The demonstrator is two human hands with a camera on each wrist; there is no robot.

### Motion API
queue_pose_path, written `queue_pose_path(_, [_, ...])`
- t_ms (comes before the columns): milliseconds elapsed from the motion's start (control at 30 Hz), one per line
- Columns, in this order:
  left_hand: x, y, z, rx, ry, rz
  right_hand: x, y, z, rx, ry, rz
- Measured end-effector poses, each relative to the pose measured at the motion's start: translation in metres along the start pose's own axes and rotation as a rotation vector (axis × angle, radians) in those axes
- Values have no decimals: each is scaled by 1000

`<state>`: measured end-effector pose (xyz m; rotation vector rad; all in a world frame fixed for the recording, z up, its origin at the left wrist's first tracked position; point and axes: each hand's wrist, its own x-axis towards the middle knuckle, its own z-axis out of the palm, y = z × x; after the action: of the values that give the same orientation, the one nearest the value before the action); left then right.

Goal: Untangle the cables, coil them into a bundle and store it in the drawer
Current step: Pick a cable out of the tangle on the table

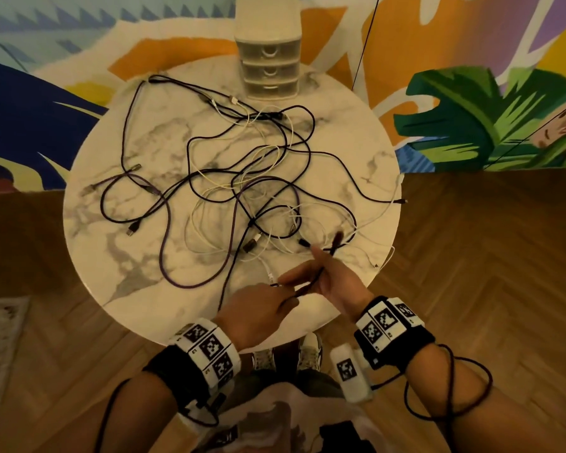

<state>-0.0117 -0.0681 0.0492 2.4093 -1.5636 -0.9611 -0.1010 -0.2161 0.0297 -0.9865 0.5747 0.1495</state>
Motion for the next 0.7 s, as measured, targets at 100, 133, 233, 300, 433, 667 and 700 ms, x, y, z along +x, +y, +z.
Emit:
queue_pose_path(100, [2, 15, -9, 59, 46, 140, 0, 0, 3, -4, -26, -13])
queue_pose_path(133, [2, 17, -8, 78, 31, 150, -1, -3, 3, 7, -16, -31])
queue_pose_path(233, [4, 4, 7, 68, -32, 59, -6, -13, 5, 59, -6, -75])
queue_pose_path(300, [2, -13, 16, 86, -39, -51, -11, -20, 9, 195, 49, -84])
queue_pose_path(433, [-9, -60, 9, 303, -17, -236, -19, -39, -5, 397, 202, -239])
queue_pose_path(667, [-7, -74, -82, 485, 673, -231, -15, -64, -14, 159, 533, -480])
queue_pose_path(700, [-6, -66, -93, 454, 744, -198, -16, -65, -11, 76, 567, -522])
